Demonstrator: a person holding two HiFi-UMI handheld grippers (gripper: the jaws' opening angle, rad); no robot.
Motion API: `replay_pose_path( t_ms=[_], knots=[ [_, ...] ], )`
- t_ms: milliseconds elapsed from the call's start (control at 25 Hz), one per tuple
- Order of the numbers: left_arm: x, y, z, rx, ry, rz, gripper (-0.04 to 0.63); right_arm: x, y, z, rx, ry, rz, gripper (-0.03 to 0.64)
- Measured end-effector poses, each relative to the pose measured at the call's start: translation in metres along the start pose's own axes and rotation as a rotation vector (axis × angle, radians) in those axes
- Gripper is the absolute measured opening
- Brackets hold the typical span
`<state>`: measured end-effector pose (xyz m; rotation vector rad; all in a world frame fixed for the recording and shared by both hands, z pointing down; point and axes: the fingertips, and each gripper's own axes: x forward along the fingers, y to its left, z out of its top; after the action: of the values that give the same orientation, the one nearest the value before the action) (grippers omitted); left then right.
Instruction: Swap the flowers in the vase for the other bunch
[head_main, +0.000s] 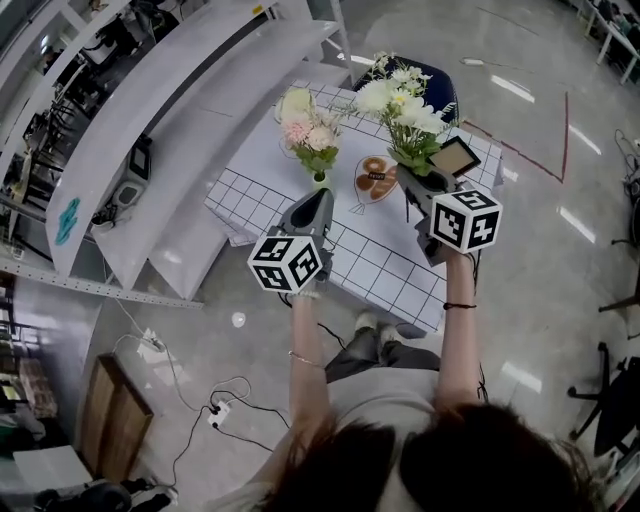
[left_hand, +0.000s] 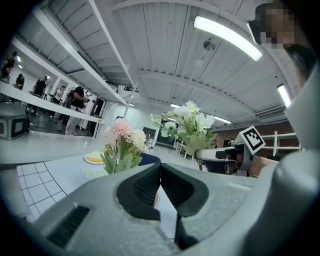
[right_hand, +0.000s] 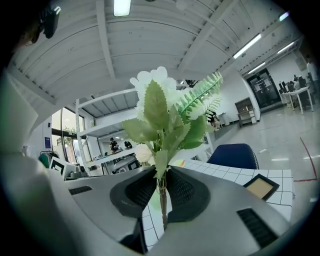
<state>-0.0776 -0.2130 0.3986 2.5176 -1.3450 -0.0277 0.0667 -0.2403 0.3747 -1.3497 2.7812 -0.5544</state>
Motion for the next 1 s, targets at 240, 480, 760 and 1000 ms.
replay_pose_path(
  t_ms=[240,480,760,1000],
  knots=[
    [0.014,0.024,-0.008,-0.033,0.043,-0.016,0.011,0.007,-0.007,-0.001,0.039,-0.023,-0.05,0.055],
    [0.024,0.042,-0.026,-0.053,0.096,-0.032,0.012,0.009,-0.016,-0.005,0.06,-0.034,-0.104,0.057],
    [0.036,0.063,-0.035,-0.06,0.136,-0.036,0.032,0.013,-0.021,-0.008,0.071,-0.043,-0.15,0.055],
    [0.044,0.085,-0.047,-0.073,0.16,-0.018,0.117,0.018,-0.023,-0.011,0.075,-0.057,-0.176,0.055]
  ],
)
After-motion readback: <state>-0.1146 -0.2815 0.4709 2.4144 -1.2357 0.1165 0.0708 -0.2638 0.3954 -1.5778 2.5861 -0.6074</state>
